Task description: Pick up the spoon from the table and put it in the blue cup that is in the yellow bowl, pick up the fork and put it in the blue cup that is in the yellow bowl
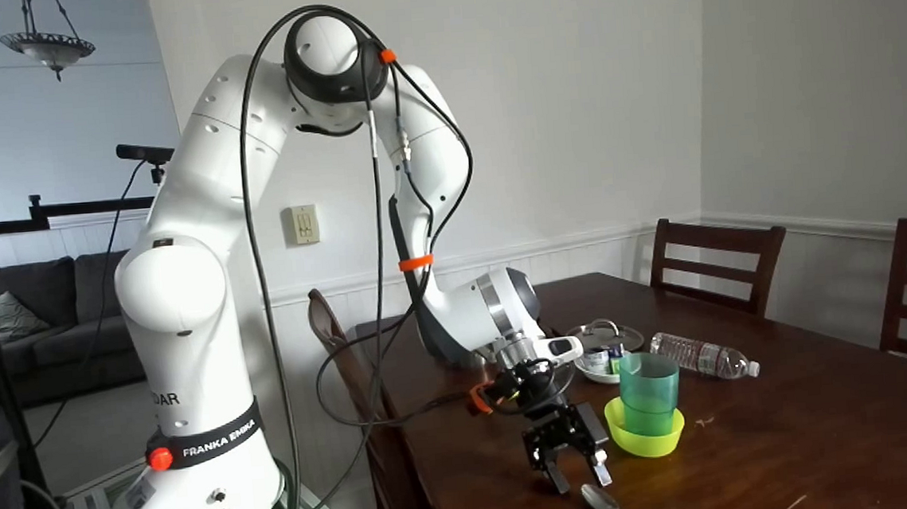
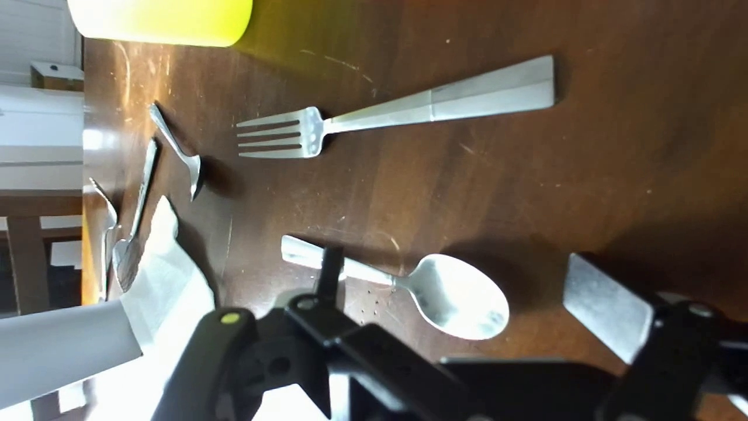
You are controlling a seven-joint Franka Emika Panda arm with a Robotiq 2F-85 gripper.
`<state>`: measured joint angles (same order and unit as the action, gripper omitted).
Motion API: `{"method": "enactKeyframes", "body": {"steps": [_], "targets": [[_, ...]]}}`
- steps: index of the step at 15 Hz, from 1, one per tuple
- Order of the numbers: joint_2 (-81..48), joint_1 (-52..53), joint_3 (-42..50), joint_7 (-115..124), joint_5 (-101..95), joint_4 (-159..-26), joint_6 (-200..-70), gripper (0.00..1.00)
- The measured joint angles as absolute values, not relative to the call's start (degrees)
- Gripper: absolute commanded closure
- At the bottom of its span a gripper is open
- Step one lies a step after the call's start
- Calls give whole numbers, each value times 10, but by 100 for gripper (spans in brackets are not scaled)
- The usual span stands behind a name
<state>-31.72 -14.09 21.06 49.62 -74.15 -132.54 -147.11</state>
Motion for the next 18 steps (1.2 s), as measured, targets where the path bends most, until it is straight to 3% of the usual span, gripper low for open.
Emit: {"method": "enactKeyframes", "body": {"steps": [3, 8, 11, 14, 16, 18], "targets": [[-327, -142, 209, 516, -763, -1320, -1472, 17], [-331, -150, 205, 540, -802, -1311, -1477, 41], [-333, -160, 200, 549, -821, -1307, -1483, 76], [-338, -171, 194, 554, -832, -1303, -1487, 96], [-343, -176, 191, 557, -840, -1299, -1489, 100], [-345, -181, 190, 560, -846, -1296, -1488, 98]]}}
